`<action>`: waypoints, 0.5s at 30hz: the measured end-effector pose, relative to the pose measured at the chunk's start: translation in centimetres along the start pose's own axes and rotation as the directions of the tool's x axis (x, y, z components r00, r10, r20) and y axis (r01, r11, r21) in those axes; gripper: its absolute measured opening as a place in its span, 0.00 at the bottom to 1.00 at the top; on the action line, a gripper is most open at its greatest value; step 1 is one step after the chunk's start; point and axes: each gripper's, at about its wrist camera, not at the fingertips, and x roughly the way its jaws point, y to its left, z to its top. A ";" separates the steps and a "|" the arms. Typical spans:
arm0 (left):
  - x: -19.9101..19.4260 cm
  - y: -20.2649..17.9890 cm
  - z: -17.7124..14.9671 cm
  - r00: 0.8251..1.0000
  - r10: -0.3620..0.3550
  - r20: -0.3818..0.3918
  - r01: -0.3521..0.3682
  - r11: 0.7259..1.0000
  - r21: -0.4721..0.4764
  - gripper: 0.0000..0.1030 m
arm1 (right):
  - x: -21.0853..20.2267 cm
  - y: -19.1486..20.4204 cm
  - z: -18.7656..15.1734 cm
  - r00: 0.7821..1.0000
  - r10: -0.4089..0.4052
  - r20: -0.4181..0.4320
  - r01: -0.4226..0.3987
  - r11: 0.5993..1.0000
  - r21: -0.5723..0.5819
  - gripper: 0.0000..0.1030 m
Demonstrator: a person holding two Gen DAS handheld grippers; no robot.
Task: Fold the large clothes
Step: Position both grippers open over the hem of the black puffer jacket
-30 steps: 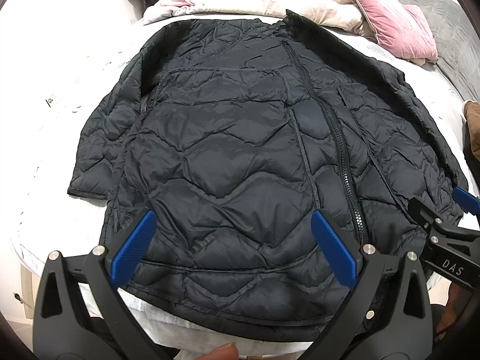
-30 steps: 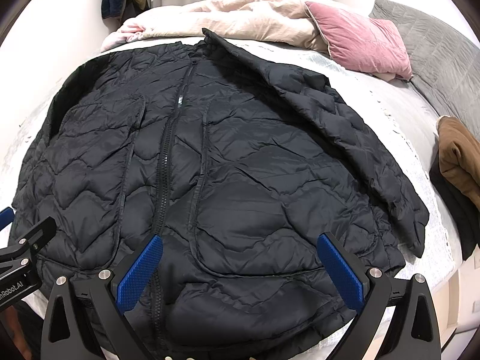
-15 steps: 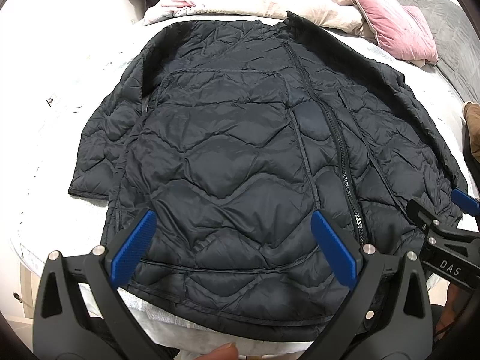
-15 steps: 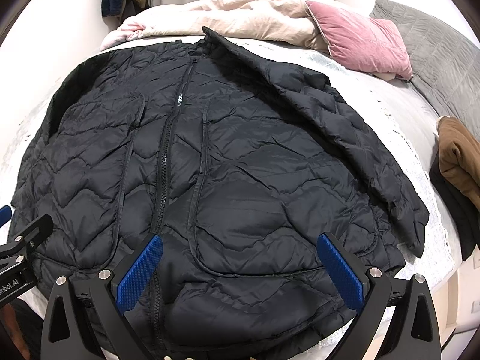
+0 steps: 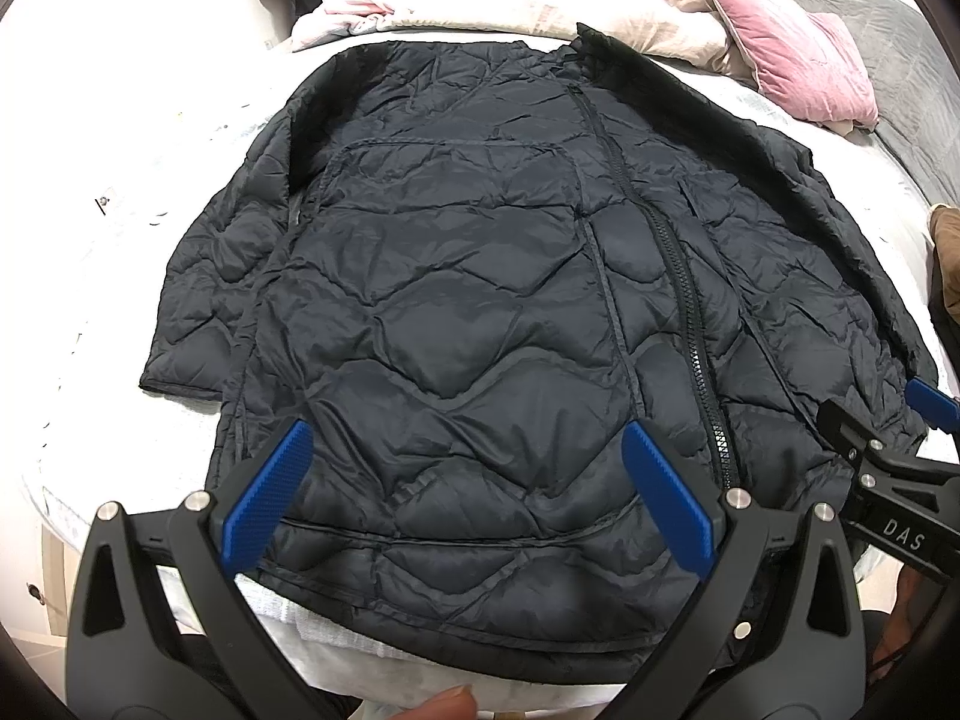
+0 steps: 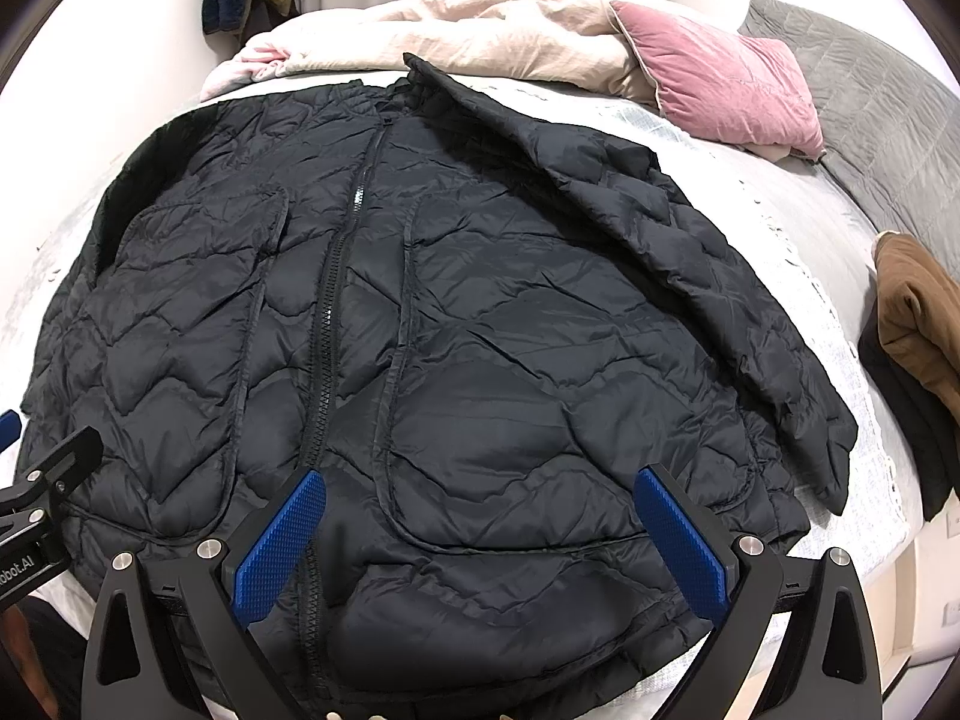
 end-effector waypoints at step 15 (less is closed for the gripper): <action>-0.2 0.6 0.3 0.994 -0.109 0.001 0.109 0.994 0.005 1.00 | -0.5 -2.6 0.4 0.997 -0.063 0.053 0.061 0.997 0.039 1.00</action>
